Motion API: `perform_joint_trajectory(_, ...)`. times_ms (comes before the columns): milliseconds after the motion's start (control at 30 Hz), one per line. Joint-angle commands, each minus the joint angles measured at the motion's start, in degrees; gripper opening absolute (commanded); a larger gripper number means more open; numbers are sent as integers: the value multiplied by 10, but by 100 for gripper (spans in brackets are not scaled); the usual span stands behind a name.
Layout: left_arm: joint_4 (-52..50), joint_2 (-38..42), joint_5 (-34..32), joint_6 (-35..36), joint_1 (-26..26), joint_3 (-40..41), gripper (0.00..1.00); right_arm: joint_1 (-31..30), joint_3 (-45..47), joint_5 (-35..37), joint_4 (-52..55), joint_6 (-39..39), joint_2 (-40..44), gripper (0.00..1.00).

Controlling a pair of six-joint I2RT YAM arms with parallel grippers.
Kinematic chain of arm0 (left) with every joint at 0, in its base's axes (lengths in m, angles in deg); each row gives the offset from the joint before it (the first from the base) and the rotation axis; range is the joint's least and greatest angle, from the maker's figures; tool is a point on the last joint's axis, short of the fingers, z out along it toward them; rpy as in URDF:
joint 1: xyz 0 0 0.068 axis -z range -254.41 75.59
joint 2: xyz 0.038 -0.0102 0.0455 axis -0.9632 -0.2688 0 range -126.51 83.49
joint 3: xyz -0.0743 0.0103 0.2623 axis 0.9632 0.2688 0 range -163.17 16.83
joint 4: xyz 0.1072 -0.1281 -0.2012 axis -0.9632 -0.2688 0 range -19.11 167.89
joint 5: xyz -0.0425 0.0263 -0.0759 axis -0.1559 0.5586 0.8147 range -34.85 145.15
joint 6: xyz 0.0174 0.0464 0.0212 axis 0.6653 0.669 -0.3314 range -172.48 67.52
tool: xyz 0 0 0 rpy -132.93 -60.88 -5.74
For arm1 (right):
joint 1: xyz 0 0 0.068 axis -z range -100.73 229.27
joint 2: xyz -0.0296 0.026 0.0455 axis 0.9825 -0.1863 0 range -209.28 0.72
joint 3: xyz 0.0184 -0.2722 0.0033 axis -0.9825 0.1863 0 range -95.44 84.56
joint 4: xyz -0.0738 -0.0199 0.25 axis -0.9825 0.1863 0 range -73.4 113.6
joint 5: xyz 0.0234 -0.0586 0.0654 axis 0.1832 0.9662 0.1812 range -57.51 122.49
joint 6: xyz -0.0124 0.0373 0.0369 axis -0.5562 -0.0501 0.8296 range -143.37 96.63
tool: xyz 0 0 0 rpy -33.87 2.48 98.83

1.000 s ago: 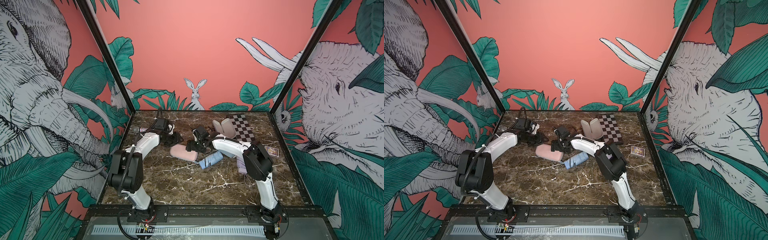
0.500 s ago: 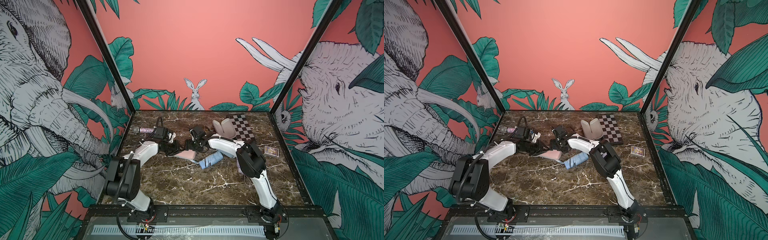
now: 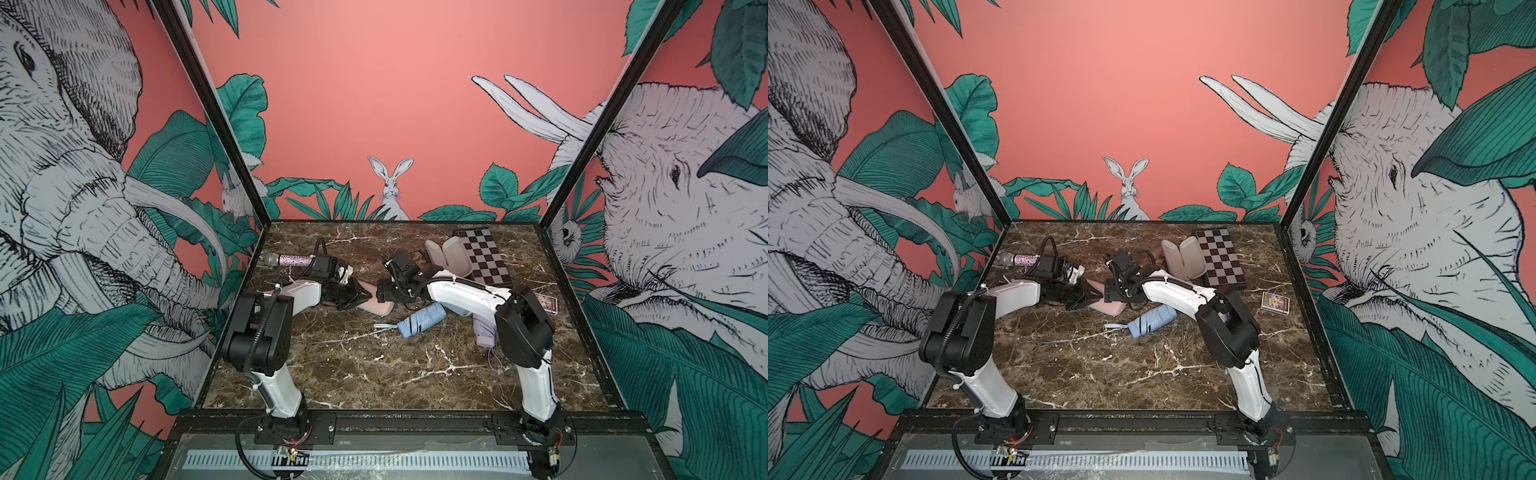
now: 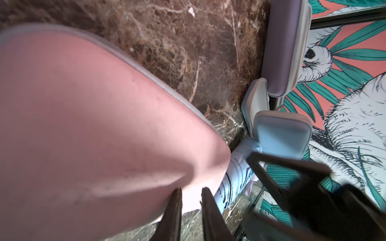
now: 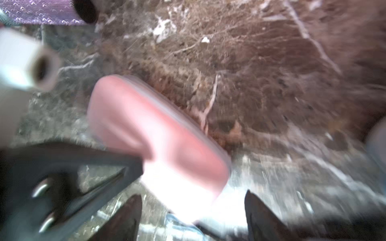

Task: Put umbrellas into zippered umbrella sleeves
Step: Adjust the umbrella sleeve at the center of the board.

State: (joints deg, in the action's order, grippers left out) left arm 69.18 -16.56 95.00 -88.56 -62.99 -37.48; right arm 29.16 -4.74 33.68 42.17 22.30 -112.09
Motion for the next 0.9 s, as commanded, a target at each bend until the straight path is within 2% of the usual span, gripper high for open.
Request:
perform_joint_trajectory(0,-18,-31,-40,-20,-5,5,21,-65,48,102,-4,65,48,76)
perform_joint_trajectory(133,-38,-24,-40,-16,-6,-20,22,-83,89,62,-37,103,38,79)
perform_joint_trajectory(267,-83,-20,-47,7,-7,-55,22,-17,137,-46,-161,115,42,80)
perform_joint_trajectory(400,-114,-12,-48,22,-8,-79,23,21,89,-62,-97,49,21,83)
perform_joint_trajectory(567,-155,-1,-43,41,-21,-125,27,54,38,-134,-115,31,-49,84)
perform_joint_trajectory(667,-185,9,-39,61,-47,-149,34,64,2,-140,-107,24,-86,84)
perform_joint_trajectory(767,-192,32,-48,71,-93,-148,48,73,-29,-145,-87,18,-123,82)
perform_joint_trajectory(867,-191,47,-116,96,-107,-141,62,81,-30,-143,-77,17,-138,80)
